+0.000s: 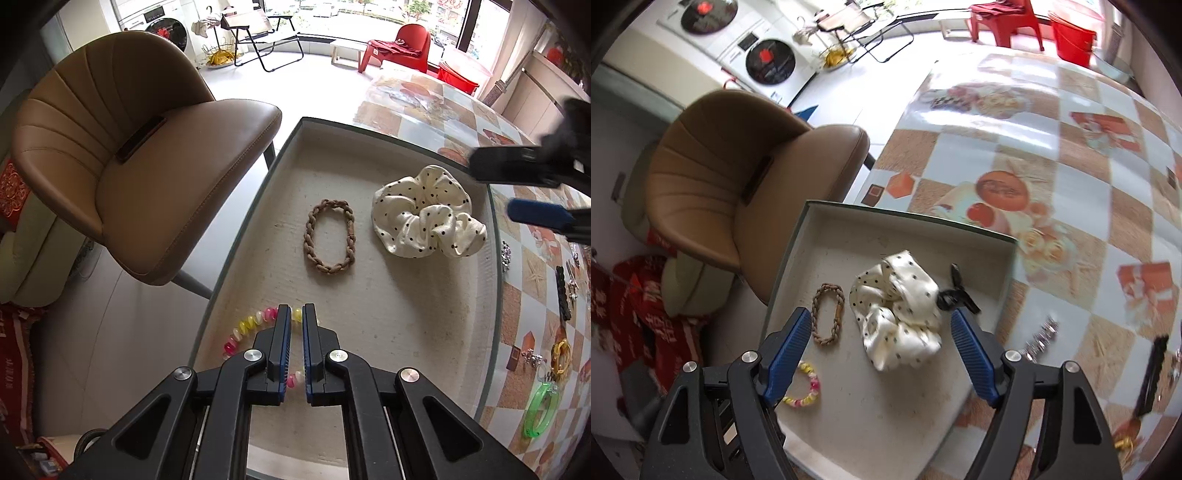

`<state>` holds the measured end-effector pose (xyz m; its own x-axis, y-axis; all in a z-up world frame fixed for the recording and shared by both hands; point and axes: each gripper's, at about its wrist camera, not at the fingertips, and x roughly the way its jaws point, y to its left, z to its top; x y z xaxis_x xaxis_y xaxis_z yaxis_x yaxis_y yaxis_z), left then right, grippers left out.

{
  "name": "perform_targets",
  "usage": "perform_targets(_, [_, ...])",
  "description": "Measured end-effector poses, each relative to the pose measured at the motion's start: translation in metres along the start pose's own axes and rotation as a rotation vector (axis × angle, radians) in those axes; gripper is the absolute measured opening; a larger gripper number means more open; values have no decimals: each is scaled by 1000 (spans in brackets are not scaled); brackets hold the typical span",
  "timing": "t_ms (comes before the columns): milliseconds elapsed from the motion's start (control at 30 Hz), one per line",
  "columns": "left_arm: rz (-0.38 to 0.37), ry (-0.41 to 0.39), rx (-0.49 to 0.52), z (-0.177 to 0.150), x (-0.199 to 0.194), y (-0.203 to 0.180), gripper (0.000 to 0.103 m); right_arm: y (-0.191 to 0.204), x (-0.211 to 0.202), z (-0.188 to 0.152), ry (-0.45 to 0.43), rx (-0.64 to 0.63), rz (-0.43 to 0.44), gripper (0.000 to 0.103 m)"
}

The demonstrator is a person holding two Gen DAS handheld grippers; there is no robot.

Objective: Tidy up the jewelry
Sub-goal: 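Carry the bracelet and scrunchie into the tray and release both, then move both tools back over the table toward the remaining jewelry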

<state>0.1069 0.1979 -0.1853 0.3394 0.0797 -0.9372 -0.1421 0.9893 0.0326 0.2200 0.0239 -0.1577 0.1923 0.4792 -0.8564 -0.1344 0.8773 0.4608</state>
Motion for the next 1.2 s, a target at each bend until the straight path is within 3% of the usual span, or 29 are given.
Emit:
perform_targets(100, [-6, 9, 8, -2, -1, -5, 10, -18, -18, -12, -18, 38, -2, 81])
perform_targets(133, [-7, 11, 9, -2, -2, -6, 20, -21, -22, -14, -24, 50, -5, 81])
perform_targets(167, [-9, 12, 10, -4, -4, -8, 73, -27, -26, -18, -30, 63, -8, 81])
perform_targets(200, [8, 8, 6, -4, -7, -10, 102, -35, -32, -23, -37, 80, -13, 81])
perform_targets(267, [33, -46, 15, -4, -17, -16, 103, -52, -46, -33, -52, 121, -23, 82])
perform_targets(500, [5, -60, 121, -1, -39, -54, 103, -108, -93, -75, -119, 219, -107, 84])
perform_targets(533, [-1, -66, 134, -2, -41, -59, 103, -115, -98, -81, -122, 224, -120, 100])
perform_targets(600, [-27, -71, 166, -5, -46, -73, 103, -129, -106, -93, -138, 236, -148, 103])
perform_targets(900, [-141, -32, 300, -23, -54, -146, 103, -197, -120, -147, -32, 353, -249, 103])
perform_targets(1200, [-165, 34, 342, -35, -39, -191, 103, -221, -122, -171, 8, 370, -327, 103])
